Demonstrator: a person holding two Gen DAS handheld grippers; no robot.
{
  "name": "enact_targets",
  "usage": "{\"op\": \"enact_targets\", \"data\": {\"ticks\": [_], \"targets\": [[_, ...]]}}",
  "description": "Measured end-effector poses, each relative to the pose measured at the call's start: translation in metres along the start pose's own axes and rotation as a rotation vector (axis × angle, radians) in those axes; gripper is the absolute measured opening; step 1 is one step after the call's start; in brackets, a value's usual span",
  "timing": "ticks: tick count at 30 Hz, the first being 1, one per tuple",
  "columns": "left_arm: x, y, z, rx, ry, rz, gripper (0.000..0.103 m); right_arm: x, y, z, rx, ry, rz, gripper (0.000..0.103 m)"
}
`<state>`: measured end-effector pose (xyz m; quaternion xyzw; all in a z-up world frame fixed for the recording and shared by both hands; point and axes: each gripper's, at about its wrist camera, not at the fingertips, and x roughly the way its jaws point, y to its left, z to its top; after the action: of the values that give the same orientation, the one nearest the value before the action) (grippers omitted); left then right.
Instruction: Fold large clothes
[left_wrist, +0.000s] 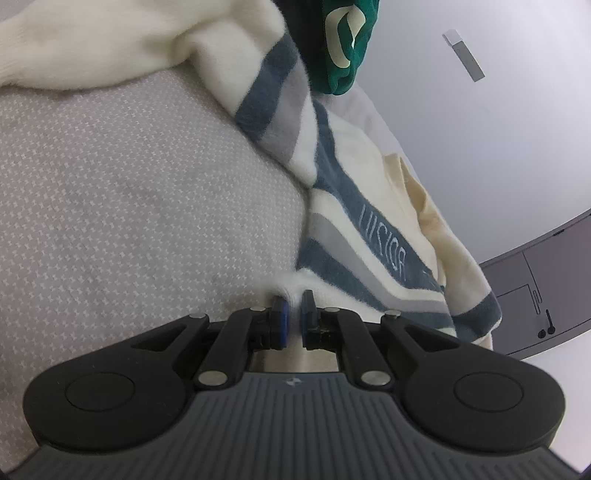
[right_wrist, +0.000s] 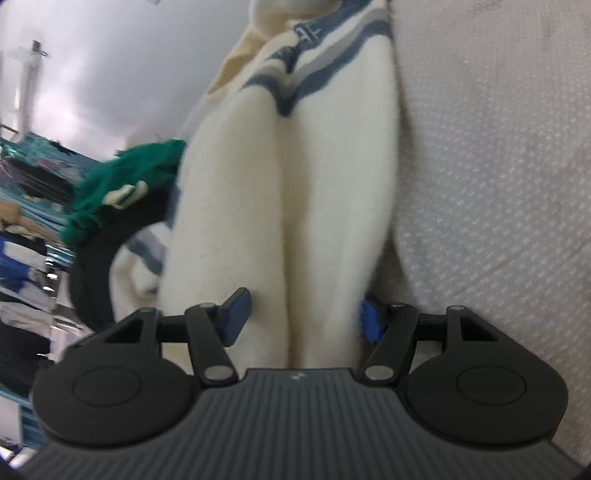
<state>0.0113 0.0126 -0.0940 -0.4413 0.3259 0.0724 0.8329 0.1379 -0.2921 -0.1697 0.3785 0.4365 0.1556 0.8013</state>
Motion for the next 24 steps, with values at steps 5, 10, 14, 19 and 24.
{"op": "enact_targets", "data": {"ticks": [5, 10, 14, 19, 24], "targets": [[0.004, -0.016, -0.006, 0.100, -0.001, 0.006, 0.008, -0.003, 0.004, 0.005, -0.077, -0.010, -0.112, 0.013], [-0.011, -0.030, -0.011, 0.215, -0.024, 0.030, 0.008, -0.038, 0.021, 0.012, -0.168, -0.059, -0.100, 0.009], [-0.040, -0.048, -0.023, 0.287, -0.035, -0.036, 0.008, -0.080, 0.043, 0.021, -0.262, -0.127, -0.105, 0.008], [-0.074, -0.063, -0.052, 0.380, 0.017, -0.082, 0.008, -0.131, 0.046, 0.051, -0.306, -0.187, -0.188, 0.007], [-0.074, -0.054, -0.086, 0.369, 0.147, -0.019, 0.008, -0.146, 0.019, 0.072, -0.259, -0.150, -0.362, 0.007]]}}
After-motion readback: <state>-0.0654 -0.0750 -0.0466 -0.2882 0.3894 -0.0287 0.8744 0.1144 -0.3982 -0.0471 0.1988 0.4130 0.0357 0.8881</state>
